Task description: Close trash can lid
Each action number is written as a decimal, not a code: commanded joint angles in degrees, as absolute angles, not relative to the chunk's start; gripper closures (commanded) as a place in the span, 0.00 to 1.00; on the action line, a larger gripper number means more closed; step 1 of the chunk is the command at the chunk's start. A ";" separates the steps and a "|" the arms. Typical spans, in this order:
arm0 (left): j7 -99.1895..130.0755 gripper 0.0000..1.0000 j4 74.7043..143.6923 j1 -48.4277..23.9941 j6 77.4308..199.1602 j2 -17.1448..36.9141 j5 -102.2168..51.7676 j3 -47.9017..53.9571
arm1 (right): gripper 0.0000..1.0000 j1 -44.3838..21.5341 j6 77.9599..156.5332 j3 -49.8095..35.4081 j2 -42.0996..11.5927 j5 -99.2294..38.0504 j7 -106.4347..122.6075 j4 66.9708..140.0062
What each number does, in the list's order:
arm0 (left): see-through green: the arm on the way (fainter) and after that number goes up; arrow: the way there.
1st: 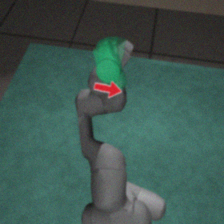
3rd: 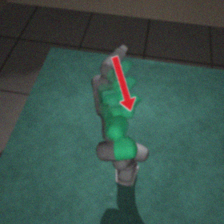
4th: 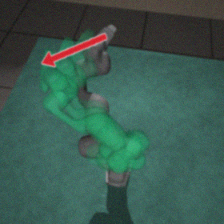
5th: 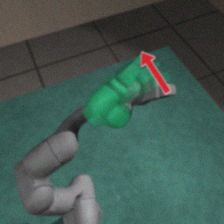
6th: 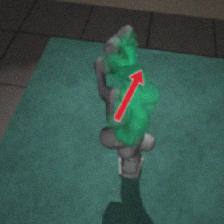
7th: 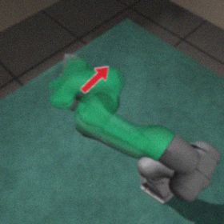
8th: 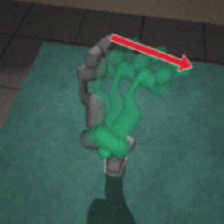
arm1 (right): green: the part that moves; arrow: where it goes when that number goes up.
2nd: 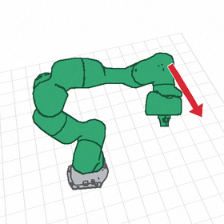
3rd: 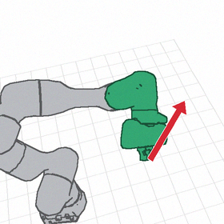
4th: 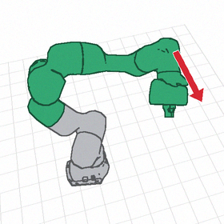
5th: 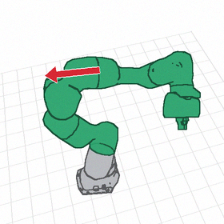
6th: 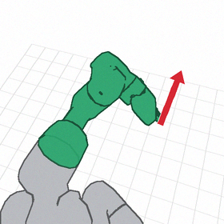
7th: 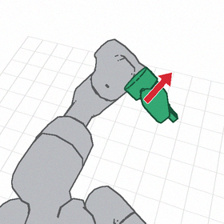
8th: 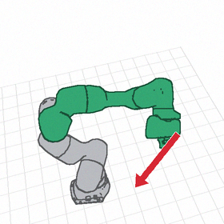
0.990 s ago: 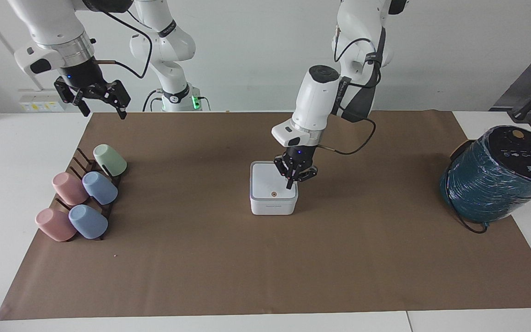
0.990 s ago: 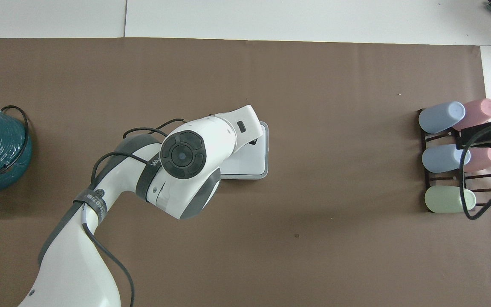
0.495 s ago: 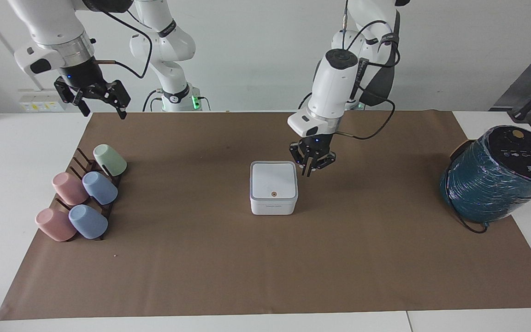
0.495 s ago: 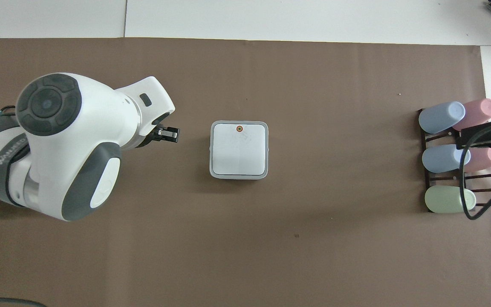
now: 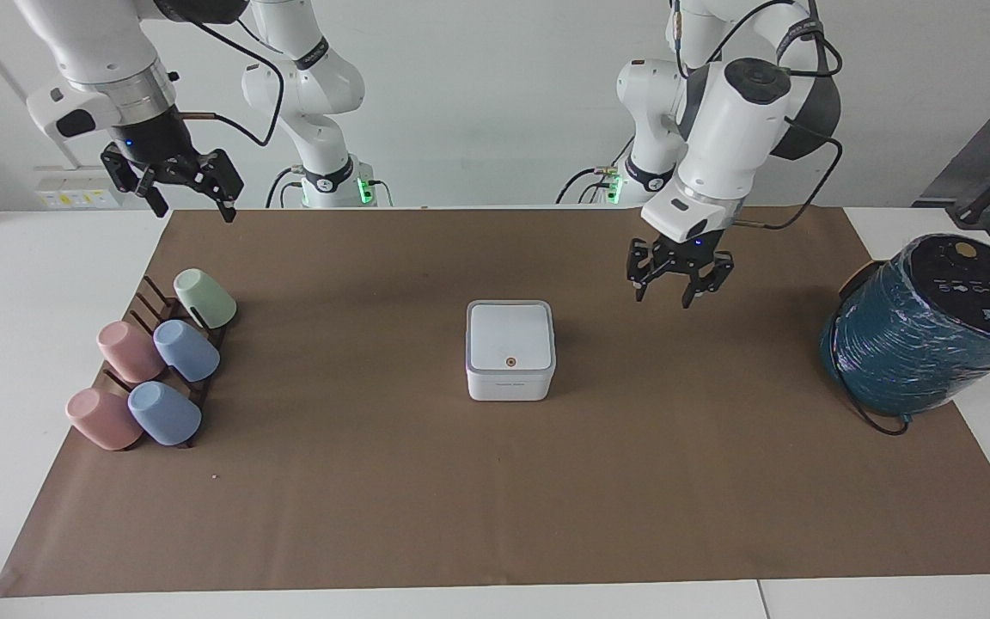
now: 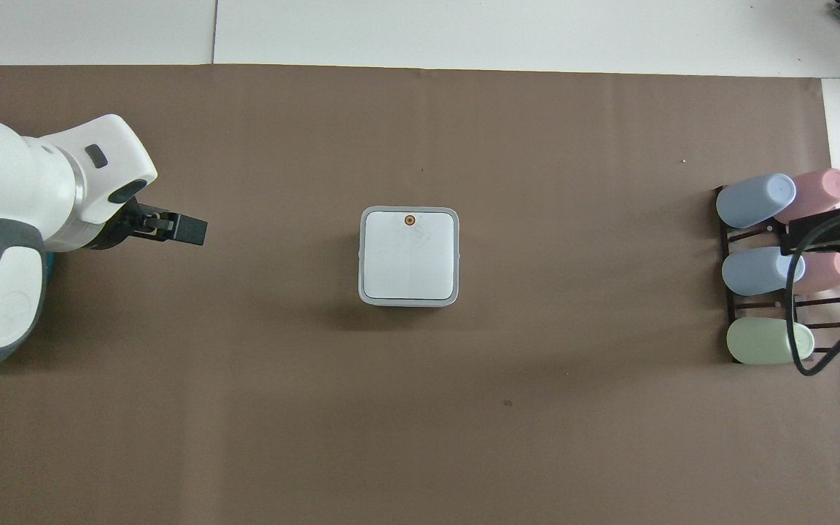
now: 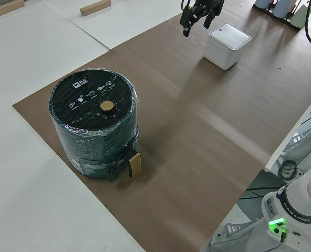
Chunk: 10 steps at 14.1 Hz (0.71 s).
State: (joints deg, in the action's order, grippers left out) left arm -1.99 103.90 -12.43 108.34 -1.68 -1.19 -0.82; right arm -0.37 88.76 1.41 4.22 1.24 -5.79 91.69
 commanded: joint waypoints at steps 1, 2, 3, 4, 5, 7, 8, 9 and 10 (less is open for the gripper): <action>-2.90 0.00 102.32 -8.71 103.38 -4.04 -0.53 -0.26 | 0.00 0.09 88.24 1.32 4.66 0.09 -5.01 91.58; -2.90 0.00 99.43 -7.83 100.66 -3.78 -0.61 -0.26 | 0.00 0.09 88.24 1.32 4.66 0.00 -5.01 91.67; -2.90 0.00 96.01 -6.60 97.94 -3.00 -0.79 -0.26 | 0.00 0.09 88.24 1.32 4.66 0.00 -5.01 91.67; -3.34 0.00 92.67 -5.90 95.39 -1.68 -0.88 -0.26 | 0.00 0.09 88.24 1.32 4.66 0.00 -5.01 91.67; -4.21 0.00 89.24 -5.19 92.84 -0.10 -0.62 -0.26 | 0.00 0.09 88.24 1.32 4.66 0.09 -5.01 91.67; -4.48 0.00 84.83 -3.96 87.83 2.19 -0.97 -0.35 | 0.00 0.09 88.24 1.32 4.66 0.00 -5.01 91.67; -4.57 0.00 82.90 -3.43 86.41 2.63 -1.05 -0.44 | 0.00 0.09 88.24 1.32 4.66 0.00 -5.01 91.67; -5.79 0.00 82.36 -2.30 85.35 2.81 -1.14 -0.44 | 0.00 0.00 88.24 1.32 4.66 0.00 -5.01 91.67; -8.24 0.00 82.35 -1.59 84.82 2.38 -1.23 -0.44 | 0.00 0.09 88.24 1.32 4.66 0.09 -5.01 91.67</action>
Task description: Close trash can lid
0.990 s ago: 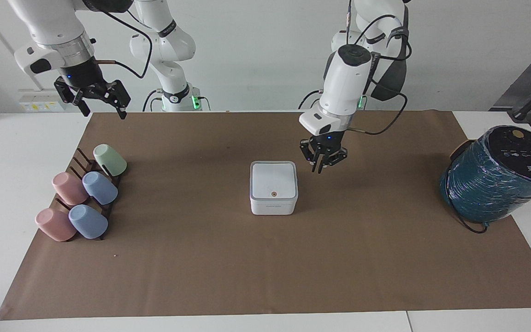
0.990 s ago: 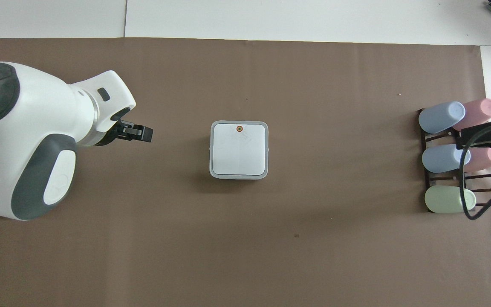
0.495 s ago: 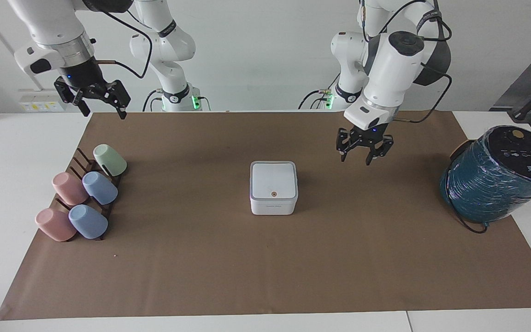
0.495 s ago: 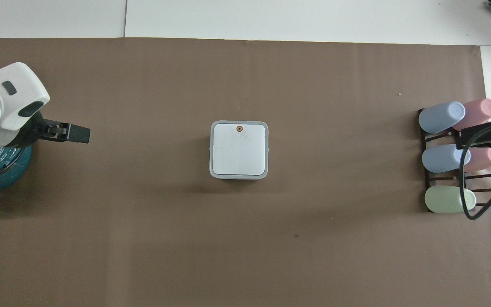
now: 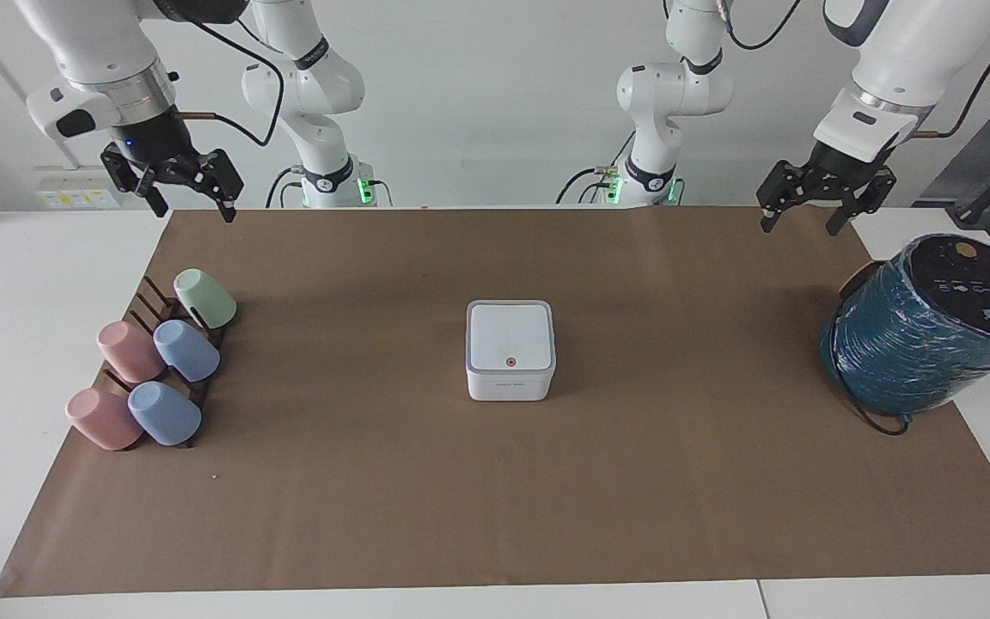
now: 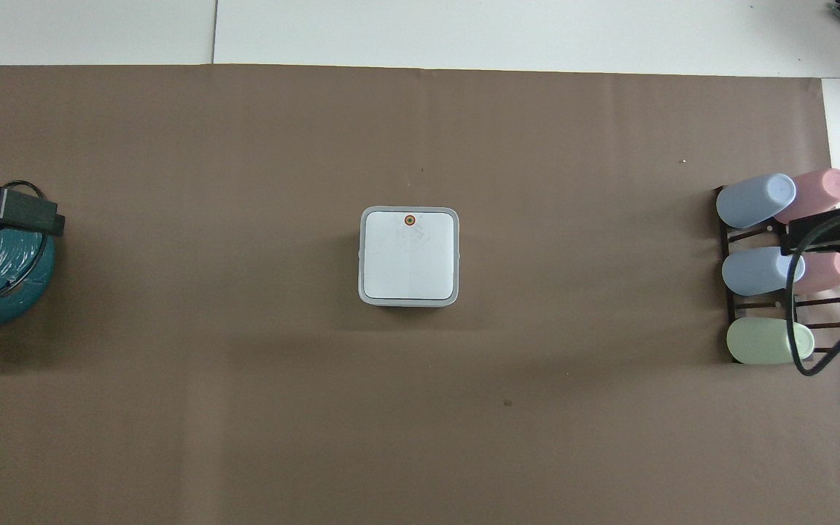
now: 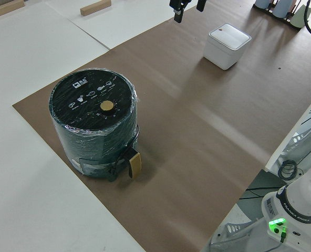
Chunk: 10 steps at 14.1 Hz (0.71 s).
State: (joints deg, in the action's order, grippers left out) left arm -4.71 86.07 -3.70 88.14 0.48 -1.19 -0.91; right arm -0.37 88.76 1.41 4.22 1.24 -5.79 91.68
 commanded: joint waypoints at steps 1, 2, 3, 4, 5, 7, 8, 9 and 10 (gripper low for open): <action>-9.48 0.00 83.31 -1.06 84.90 1.68 -1.32 -0.53 | 0.00 0.09 88.24 1.32 4.66 0.00 -5.01 91.67; -9.06 0.00 85.06 -1.14 85.60 0.80 -1.32 -0.53 | 0.00 0.09 88.24 1.32 4.66 0.09 -5.01 91.67; -8.88 0.00 86.04 -1.40 86.74 0.27 -1.32 -0.61 | 0.00 0.09 88.24 1.32 4.66 0.00 -5.01 91.67; -8.09 0.00 86.31 -1.67 87.71 0.18 -1.32 -0.62 | 0.00 0.09 88.24 1.32 4.66 0.09 -5.01 91.67; -7.13 0.00 86.57 -1.76 87.80 0.09 -1.32 -0.53 | 0.00 0.00 88.24 1.32 4.66 0.09 -5.01 91.67; -5.80 0.00 88.14 -1.67 86.84 -0.87 -1.32 -0.53 | 0.00 0.09 88.24 1.32 4.66 0.09 -5.01 91.67; -5.63 0.00 88.33 -1.58 86.84 -0.97 -1.41 -0.53 | 0.00 0.09 88.24 1.32 4.66 0.00 -5.01 91.67; -5.71 0.00 88.50 -1.58 86.84 -1.05 -1.41 -0.53 | 0.00 0.09 88.24 1.32 4.66 0.09 -5.01 91.58; -5.71 0.00 88.51 -1.67 86.84 -1.05 -1.67 -0.53 | 0.00 0.09 88.24 1.32 4.66 0.00 -5.01 91.58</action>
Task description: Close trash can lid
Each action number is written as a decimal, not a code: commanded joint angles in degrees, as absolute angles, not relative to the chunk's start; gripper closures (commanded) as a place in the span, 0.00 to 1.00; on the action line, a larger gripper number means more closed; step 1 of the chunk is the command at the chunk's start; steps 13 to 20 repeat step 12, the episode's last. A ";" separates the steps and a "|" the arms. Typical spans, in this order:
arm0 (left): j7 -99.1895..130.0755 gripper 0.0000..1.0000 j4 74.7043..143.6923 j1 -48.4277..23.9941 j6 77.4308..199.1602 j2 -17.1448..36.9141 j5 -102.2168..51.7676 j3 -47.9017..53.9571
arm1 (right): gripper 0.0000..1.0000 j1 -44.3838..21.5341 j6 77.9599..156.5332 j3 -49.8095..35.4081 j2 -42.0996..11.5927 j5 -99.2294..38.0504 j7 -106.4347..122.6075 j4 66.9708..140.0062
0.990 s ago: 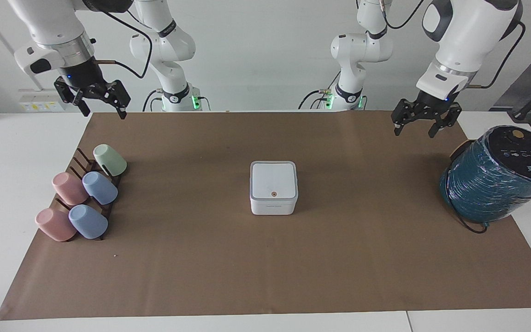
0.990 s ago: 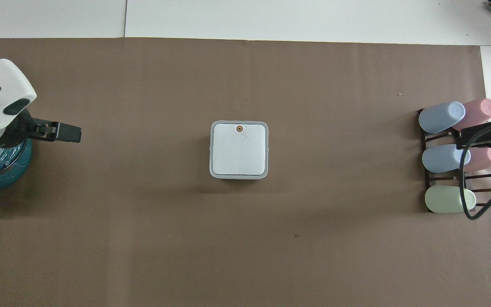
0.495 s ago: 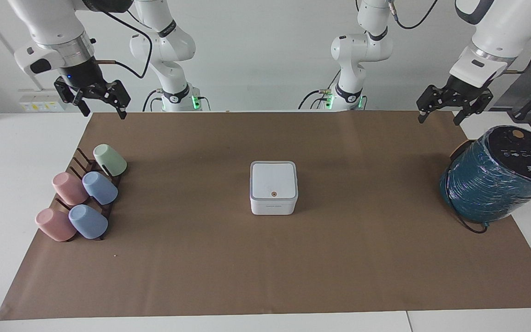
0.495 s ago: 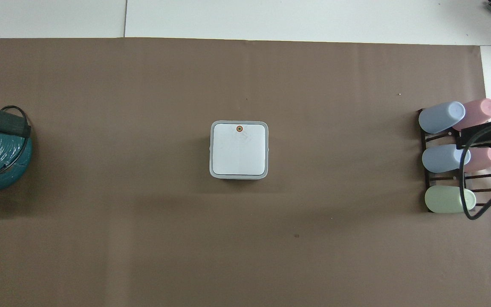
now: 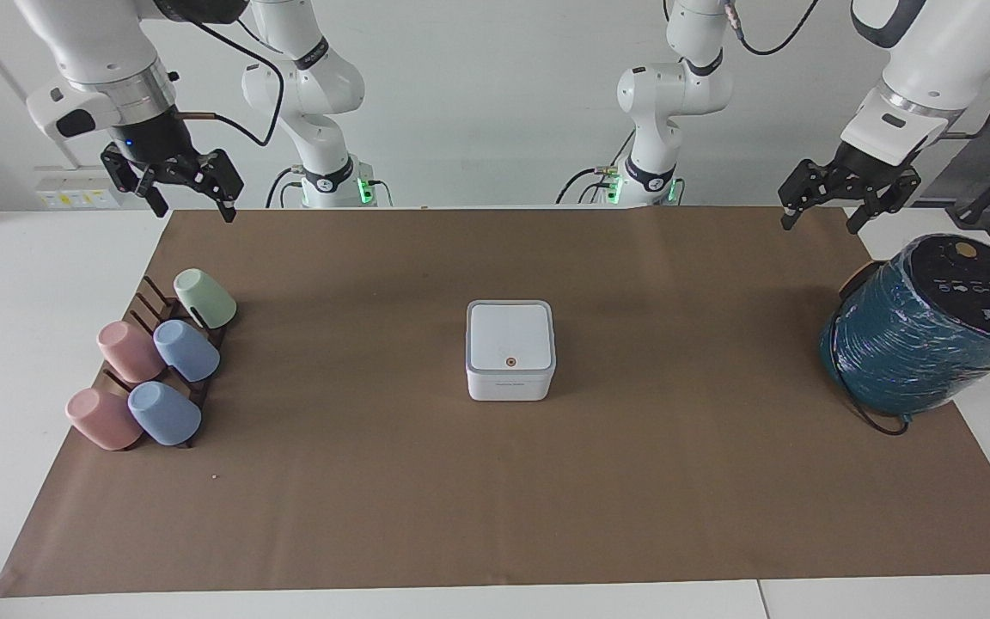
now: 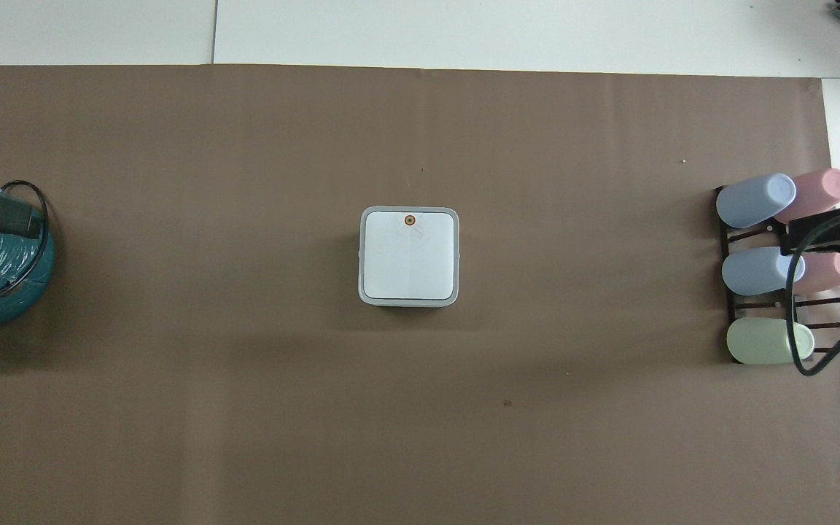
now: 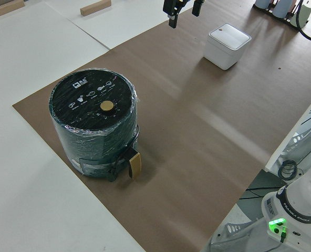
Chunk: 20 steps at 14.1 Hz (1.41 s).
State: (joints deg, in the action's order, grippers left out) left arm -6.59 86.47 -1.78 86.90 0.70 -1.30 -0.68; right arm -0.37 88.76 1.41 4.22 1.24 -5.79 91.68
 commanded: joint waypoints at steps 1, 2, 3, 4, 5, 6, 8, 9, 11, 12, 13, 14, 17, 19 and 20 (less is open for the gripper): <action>-5.80 0.00 88.51 -1.58 87.01 -1.05 -1.76 -0.53 | 0.00 0.09 88.24 1.32 4.66 0.00 -5.01 91.58; -5.97 0.00 88.59 -1.23 86.92 -1.05 -1.76 -0.53 | 0.00 0.09 88.24 1.32 4.66 0.09 -5.01 91.67; -6.50 0.00 88.59 -1.14 86.92 -1.14 -1.76 -0.53 | 0.00 0.09 88.24 1.32 4.66 0.00 -5.01 91.67; -6.42 0.00 88.59 -1.14 87.01 -1.14 -1.76 -0.53 | 0.00 0.09 88.24 1.32 4.66 0.09 -5.01 91.67; -6.42 0.00 88.68 -1.14 86.92 -1.14 -1.76 -0.53 | 0.00 0.09 88.24 1.32 4.66 0.09 -5.01 91.67; -6.42 0.00 88.68 -1.14 86.92 -1.14 -1.76 -0.53 | 0.00 0.09 88.24 1.32 4.66 0.00 -5.01 91.58; -6.42 0.00 89.03 -1.14 87.01 -1.23 -1.76 -0.61 | 0.00 0.09 88.24 1.32 4.66 0.00 -5.01 91.67; -6.50 0.00 89.56 -1.14 87.36 -1.40 -1.76 -0.53 | 0.00 0.09 88.24 1.32 4.66 0.09 -5.01 91.67; -6.50 0.00 90.44 -1.14 87.71 -1.84 -1.76 -0.53 | 0.00 0.09 88.24 1.32 4.66 0.09 -5.01 91.67; -6.50 0.00 90.44 -1.14 87.80 -1.93 -1.76 -0.61 | 0.00 0.09 88.24 1.32 4.66 0.09 -5.01 91.67; -6.50 0.00 90.44 -1.14 87.80 -1.93 -1.76 -0.61 | 0.00 0.09 88.24 1.32 4.66 0.09 -5.01 91.67; -6.50 0.00 90.44 -1.14 87.80 -1.93 -1.76 -0.61 | 0.00 0.09 88.24 1.32 4.66 0.09 -5.01 91.67; -6.50 0.00 90.44 -1.14 87.80 -1.93 -1.76 -0.61 | 0.00 0.09 88.24 1.32 4.66 0.09 -5.01 91.67; -6.50 0.00 90.44 -1.14 87.80 -1.93 -1.76 -0.61 | 0.00 0.09 88.24 1.32 4.66 0.09 -5.01 91.67; -6.50 0.00 90.44 -1.14 87.80 -1.93 -1.76 -0.61 | 0.00 0.09 88.24 1.32 4.66 0.09 -5.01 91.67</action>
